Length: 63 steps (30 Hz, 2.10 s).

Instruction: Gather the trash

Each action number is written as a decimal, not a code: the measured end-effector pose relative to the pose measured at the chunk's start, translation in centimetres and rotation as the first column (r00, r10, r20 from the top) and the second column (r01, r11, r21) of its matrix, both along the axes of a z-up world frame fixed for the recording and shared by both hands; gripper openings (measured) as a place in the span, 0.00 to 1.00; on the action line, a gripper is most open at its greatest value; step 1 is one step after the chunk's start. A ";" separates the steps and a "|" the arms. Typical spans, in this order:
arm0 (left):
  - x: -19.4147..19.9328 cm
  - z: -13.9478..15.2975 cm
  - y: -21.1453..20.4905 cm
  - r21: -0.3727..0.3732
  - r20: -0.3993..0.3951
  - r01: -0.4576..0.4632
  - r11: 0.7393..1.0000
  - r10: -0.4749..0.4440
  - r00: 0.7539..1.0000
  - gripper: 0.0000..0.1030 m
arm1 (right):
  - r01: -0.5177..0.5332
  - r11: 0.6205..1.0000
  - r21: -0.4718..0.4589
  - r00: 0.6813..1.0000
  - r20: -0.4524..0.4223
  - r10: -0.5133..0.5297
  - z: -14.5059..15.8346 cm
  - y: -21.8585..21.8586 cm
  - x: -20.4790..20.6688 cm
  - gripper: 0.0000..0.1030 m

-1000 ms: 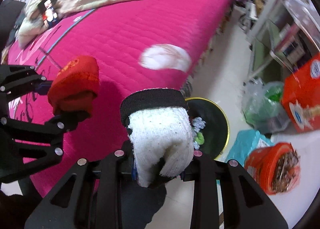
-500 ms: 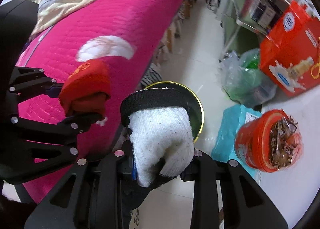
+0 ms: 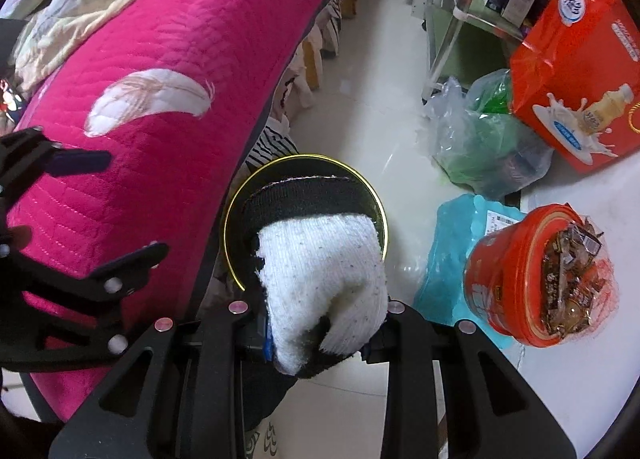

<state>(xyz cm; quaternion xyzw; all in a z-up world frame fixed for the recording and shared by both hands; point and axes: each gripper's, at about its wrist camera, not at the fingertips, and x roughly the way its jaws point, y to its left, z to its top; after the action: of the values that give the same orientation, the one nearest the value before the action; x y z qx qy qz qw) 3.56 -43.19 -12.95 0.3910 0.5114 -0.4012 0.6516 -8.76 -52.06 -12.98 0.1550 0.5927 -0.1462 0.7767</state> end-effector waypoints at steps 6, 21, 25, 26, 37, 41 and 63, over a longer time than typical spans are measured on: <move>0.1 0.3 1.1 -0.013 -0.007 -0.005 1.000 0.005 1.000 0.90 | -0.014 1.000 -0.005 0.999 -0.040 0.014 -2.0 -0.2 1.4 0.56; -1.6 0.3 2.7 -0.025 -0.062 -0.053 0.998 0.052 0.997 0.91 | -0.037 0.996 -0.087 0.998 -0.057 0.032 -1.2 1.5 -0.4 0.84; -2.2 0.2 2.7 -0.020 -0.063 -0.054 0.998 0.053 0.997 0.91 | -0.028 0.995 -0.097 0.998 -0.060 0.023 -1.0 1.8 -1.4 0.85; -2.3 0.1 2.7 -0.018 -0.064 -0.057 0.998 0.055 0.996 0.91 | -0.027 0.995 -0.095 0.998 -0.060 0.021 -1.0 1.8 -1.7 0.85; -3.7 -0.1 2.7 -0.002 -0.049 -0.054 0.999 0.054 0.997 0.91 | -0.007 0.995 -0.095 0.999 -0.044 0.003 -0.5 1.6 -2.9 0.85; -4.0 -0.1 2.6 -0.001 -0.045 -0.054 0.999 0.054 0.998 0.91 | 0.006 0.997 -0.083 0.999 -0.032 -0.009 -0.5 1.4 -3.2 0.86; -4.7 0.5 2.7 -0.010 -0.043 -0.101 0.995 0.100 0.994 0.91 | 0.013 0.997 -0.070 1.000 0.009 -0.013 0.6 1.1 -4.1 0.88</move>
<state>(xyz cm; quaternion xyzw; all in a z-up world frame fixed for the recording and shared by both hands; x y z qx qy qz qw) -1.18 -40.45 -12.48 0.3521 0.5418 -0.3794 0.6622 -12.85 -50.94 -12.41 0.1322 0.5830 -0.1712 0.7831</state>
